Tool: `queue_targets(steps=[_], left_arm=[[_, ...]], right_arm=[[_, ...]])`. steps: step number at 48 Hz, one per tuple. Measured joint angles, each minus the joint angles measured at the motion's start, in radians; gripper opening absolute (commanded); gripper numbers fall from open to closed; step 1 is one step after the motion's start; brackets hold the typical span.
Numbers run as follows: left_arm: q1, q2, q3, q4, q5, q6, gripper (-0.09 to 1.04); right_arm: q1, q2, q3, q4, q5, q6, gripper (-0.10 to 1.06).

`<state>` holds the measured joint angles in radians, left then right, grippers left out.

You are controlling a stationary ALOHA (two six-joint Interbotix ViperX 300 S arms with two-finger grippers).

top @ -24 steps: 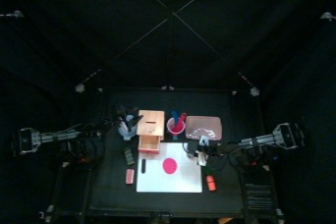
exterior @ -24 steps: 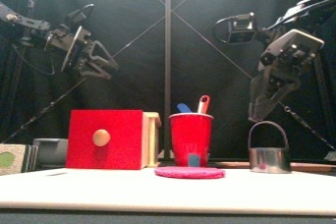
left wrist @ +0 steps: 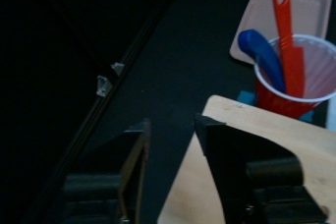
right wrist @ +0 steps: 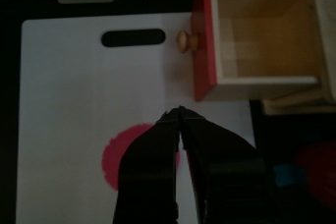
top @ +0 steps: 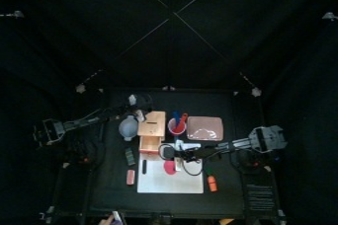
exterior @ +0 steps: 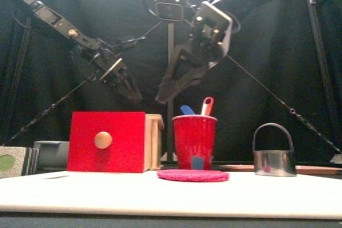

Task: Get the cutter from the drawer then cut the dough then place the extra dough in the bowl
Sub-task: Shut the drawer

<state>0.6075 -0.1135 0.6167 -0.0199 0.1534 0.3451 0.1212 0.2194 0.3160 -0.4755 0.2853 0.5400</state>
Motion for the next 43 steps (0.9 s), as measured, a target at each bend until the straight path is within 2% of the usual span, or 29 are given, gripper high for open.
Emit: queue_targets(steps=[6, 12, 16, 20, 26, 31, 43], left_arm=[[0.014, 0.071, -0.083, 0.083, 0.147, 0.002, 0.53], [0.020, 0.133, -0.179, 0.124, 0.281, 0.057, 0.53], [0.023, 0.187, -0.225, 0.084, 0.357, 0.132, 0.53], [0.023, 0.229, -0.253, -0.017, 0.411, 0.239, 0.53], [0.026, 0.242, -0.268, -0.170, 0.423, 0.373, 0.53], [0.031, 0.244, -0.268, -0.244, 0.426, 0.423, 0.53], [0.031, 0.247, -0.259, -0.261, 0.423, 0.426, 0.53]], right_arm=[[0.000, 0.077, -0.091, -0.003, 0.009, -0.002, 0.18], [0.003, 0.149, -0.167, -0.003, 0.026, 0.002, 0.18], [0.008, 0.187, -0.209, -0.003, 0.052, 0.000, 0.18], [0.009, 0.222, -0.244, -0.005, 0.086, 0.000, 0.18], [0.009, 0.250, -0.270, -0.011, 0.118, -0.002, 0.18], [0.008, 0.264, -0.279, -0.035, 0.138, 0.002, 0.18], [-0.015, 0.273, -0.285, -0.080, 0.204, 0.008, 0.18]])
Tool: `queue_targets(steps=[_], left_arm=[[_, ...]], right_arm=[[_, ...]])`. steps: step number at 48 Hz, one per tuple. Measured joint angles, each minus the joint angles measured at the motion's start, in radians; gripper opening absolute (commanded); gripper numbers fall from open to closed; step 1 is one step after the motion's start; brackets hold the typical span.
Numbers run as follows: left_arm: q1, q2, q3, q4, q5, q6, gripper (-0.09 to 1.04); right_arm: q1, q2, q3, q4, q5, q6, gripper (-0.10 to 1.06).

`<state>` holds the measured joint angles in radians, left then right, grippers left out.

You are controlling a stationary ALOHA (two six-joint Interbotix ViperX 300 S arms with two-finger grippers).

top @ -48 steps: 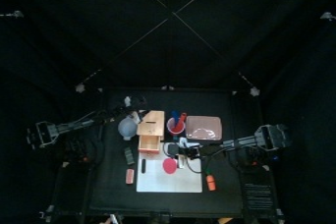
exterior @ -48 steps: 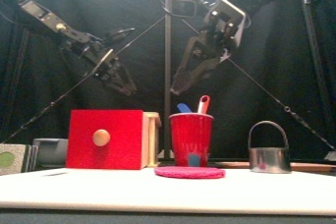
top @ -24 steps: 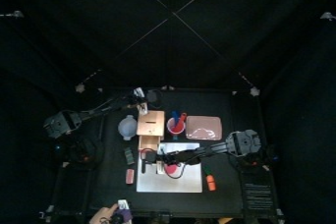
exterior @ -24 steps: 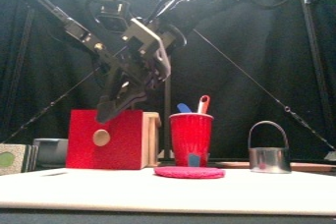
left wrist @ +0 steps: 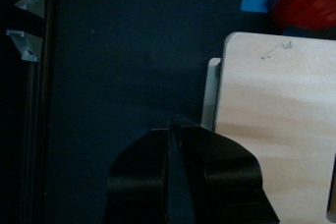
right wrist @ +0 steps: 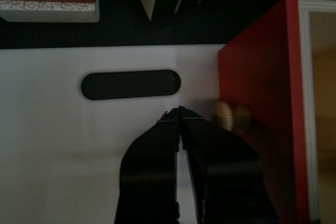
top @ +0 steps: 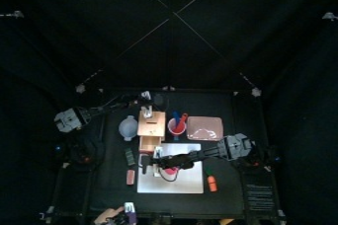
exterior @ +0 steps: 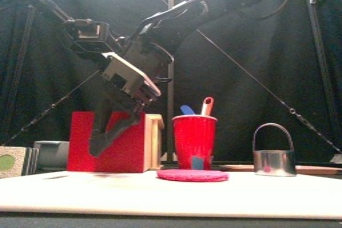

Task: Get the cutter from the drawer then cut the dough then place the extra dough in the bowl
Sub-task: Shut the drawer

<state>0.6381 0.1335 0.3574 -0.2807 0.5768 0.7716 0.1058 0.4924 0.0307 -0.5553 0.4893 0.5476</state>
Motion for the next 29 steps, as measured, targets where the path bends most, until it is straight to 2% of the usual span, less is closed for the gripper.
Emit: queue_targets(steps=[8, 20, 29], left_arm=[[0.003, -0.002, 0.009, -0.002, -0.005, -0.003, 0.53], [0.003, 0.000, 0.011, -0.002, -0.021, -0.003, 0.53], [0.003, 0.000, 0.011, -0.008, -0.029, -0.003, 0.53]], right_arm=[[-0.018, 0.000, -0.005, -0.049, 0.046, -0.002, 0.18], [-0.104, 0.002, -0.025, -0.135, 0.061, -0.006, 0.18], [-0.126, 0.002, -0.032, -0.166, 0.103, -0.011, 0.18]])
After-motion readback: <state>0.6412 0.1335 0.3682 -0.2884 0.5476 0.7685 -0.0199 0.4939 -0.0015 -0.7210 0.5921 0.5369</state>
